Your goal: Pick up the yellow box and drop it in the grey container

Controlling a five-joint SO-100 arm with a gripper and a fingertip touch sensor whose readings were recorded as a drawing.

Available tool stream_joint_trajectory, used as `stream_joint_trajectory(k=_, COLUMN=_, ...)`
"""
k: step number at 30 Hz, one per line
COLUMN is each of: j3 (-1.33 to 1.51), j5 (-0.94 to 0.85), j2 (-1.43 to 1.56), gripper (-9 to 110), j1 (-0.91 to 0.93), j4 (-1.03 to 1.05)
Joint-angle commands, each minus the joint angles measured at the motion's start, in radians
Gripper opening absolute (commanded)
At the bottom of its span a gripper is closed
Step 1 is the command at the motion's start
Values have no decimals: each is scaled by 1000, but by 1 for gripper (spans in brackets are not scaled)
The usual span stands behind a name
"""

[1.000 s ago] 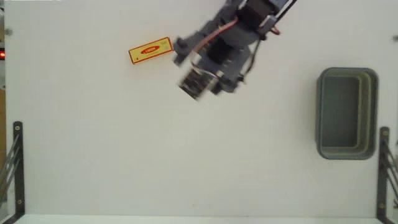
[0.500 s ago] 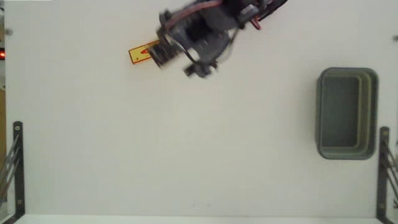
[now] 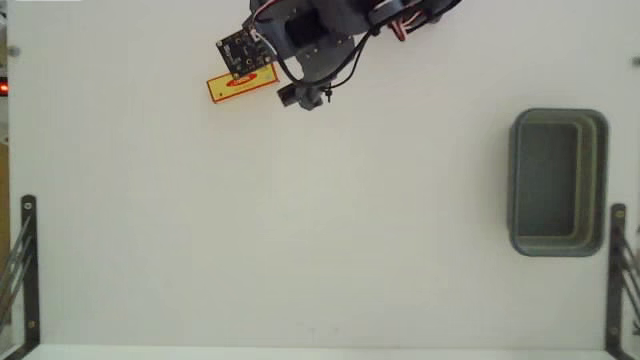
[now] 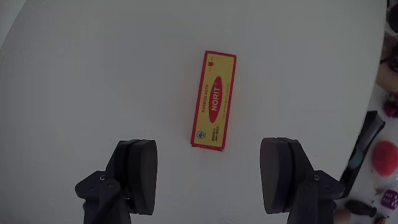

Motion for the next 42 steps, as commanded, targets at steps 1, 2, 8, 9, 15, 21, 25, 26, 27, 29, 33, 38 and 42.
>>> stream_joint_trajectory(k=1, j3=5, j5=3, j2=35, gripper=110, j1=22, j4=2)
stream_joint_trajectory(k=2, j3=5, j5=3, j2=35, gripper=110, j1=22, j4=2)
stream_joint_trajectory(k=8, j3=5, j5=3, j2=35, gripper=110, j1=22, j4=2)
stream_joint_trajectory(k=9, j3=5, j5=3, j2=35, gripper=110, j1=22, j4=2)
stream_joint_trajectory(k=15, j3=5, j5=3, j2=35, gripper=110, j1=22, j4=2)
stream_joint_trajectory(k=21, j3=5, j5=3, j2=35, gripper=110, j1=22, j4=2)
stream_joint_trajectory(k=25, j3=5, j5=3, j2=35, gripper=110, j1=22, j4=2)
stream_joint_trajectory(k=26, j3=5, j5=3, j2=35, gripper=110, j1=22, j4=2)
stream_joint_trajectory(k=27, j3=5, j5=3, j2=35, gripper=110, j1=19, j4=2)
stream_joint_trajectory(k=29, j3=5, j5=3, j2=35, gripper=110, j1=14, j4=2)
stream_joint_trajectory(k=33, j3=5, j5=3, j2=35, gripper=110, j1=7, j4=2)
stream_joint_trajectory(k=38, j3=5, j5=3, j2=35, gripper=110, j1=7, j4=2)
stream_joint_trajectory(k=42, j3=5, j5=3, j2=35, gripper=110, j1=7, j4=2)
